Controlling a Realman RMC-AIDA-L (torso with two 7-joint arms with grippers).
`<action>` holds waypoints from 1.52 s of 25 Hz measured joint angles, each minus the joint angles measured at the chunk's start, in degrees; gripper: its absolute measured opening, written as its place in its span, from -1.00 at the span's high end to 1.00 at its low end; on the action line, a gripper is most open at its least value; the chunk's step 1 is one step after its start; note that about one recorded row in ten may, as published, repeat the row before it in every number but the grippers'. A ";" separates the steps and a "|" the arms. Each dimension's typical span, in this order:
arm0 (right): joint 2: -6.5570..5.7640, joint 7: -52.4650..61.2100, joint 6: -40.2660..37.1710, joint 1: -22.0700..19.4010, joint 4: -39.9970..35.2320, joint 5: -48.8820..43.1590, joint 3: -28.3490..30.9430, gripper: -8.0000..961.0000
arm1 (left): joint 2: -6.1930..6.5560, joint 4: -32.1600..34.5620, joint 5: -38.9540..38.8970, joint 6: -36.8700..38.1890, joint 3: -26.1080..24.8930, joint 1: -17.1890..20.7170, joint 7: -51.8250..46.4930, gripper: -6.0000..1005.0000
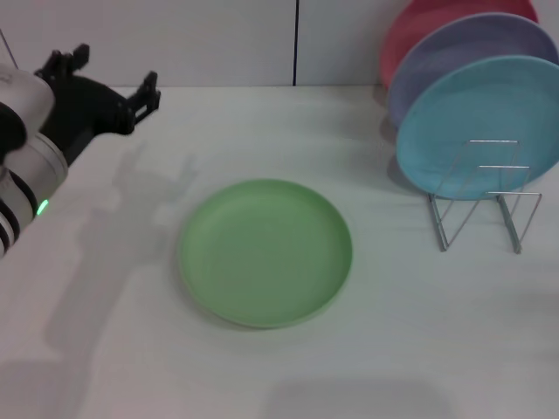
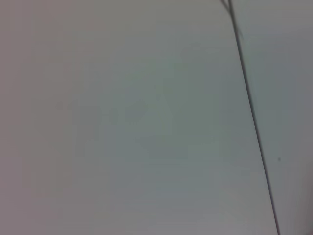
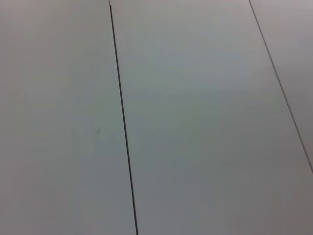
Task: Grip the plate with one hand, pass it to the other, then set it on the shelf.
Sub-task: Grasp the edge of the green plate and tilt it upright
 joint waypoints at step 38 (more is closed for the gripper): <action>0.01 -0.38 2.76 1.05 0.04 -0.45 -0.59 -0.47 | 0.37 10.83 9.36 55.76 15.17 -1.56 -7.78 -0.64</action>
